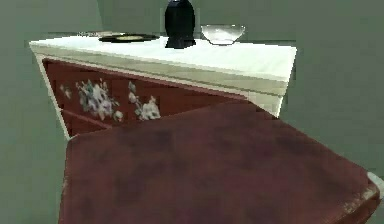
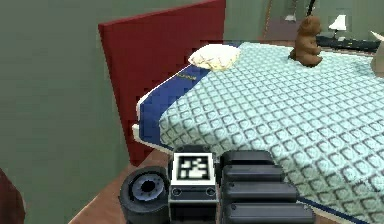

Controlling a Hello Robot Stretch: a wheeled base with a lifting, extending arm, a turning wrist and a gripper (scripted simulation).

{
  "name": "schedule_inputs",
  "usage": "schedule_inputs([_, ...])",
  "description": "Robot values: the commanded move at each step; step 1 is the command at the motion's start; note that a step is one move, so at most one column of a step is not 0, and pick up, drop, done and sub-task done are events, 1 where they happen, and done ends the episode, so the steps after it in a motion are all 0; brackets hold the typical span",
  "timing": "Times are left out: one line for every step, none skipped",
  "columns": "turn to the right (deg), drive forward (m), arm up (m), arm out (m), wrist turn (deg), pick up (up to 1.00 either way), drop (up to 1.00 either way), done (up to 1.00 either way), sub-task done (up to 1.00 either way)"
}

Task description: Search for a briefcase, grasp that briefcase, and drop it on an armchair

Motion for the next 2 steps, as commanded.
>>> schedule_inputs([-9.0,0.0,0.0,0.0,0.0,0.0,0.0,0.0,0.0])
schedule_inputs([0.0,0.1,0.0,0.0,0.0,0.0,0.0,0.0,0.0])
